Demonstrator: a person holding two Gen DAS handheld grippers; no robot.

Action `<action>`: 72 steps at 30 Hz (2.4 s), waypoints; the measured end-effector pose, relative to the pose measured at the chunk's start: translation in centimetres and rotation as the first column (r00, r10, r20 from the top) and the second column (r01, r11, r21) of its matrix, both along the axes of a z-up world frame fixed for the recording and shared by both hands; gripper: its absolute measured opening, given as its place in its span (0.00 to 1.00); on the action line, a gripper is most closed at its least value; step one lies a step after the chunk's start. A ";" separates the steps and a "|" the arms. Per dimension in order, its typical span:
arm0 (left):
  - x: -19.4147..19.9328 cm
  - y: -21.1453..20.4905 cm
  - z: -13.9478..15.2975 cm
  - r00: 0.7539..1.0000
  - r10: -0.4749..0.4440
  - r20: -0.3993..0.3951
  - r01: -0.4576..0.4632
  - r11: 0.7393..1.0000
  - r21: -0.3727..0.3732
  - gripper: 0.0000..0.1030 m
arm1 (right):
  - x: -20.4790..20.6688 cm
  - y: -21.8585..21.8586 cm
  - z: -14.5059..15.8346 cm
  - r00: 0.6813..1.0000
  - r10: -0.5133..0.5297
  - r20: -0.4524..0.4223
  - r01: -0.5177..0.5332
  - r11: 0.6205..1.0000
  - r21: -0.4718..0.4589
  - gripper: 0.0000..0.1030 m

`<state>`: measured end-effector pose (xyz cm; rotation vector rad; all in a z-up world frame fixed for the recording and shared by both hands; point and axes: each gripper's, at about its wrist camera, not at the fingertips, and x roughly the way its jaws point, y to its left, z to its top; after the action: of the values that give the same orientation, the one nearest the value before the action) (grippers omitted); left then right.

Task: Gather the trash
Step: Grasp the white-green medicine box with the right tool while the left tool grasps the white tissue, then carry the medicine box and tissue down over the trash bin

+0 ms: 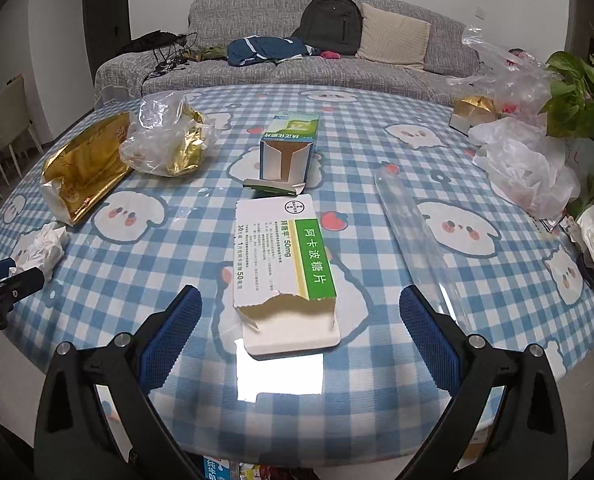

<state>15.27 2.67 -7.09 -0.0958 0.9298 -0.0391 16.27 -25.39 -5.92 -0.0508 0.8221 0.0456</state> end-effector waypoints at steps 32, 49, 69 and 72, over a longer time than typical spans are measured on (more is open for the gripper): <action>2.4 -0.3 -0.5 0.998 0.017 -0.056 -0.017 1.000 0.007 0.06 | 4.6 0.8 -2.3 0.995 -0.026 -0.101 0.029 0.999 0.032 0.60; 0.6 -0.8 0.8 0.999 0.002 -0.032 -0.002 1.000 0.007 0.06 | 2.6 0.8 -1.1 0.996 -0.034 -0.081 0.036 0.999 0.026 0.60; -3.1 -2.7 2.0 1.000 -0.021 -0.011 0.021 1.000 -0.001 0.06 | -1.5 0.7 0.3 0.997 -0.031 -0.064 0.034 0.999 0.040 0.60; -3.7 -2.8 2.2 1.000 -0.022 -0.007 0.022 1.000 -0.005 0.06 | -2.2 0.7 0.4 0.998 -0.030 -0.062 0.033 0.999 0.041 0.60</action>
<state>11.55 -0.16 -4.88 -0.0905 0.9383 -0.0610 14.09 -24.71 -5.51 0.0031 0.8827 0.0351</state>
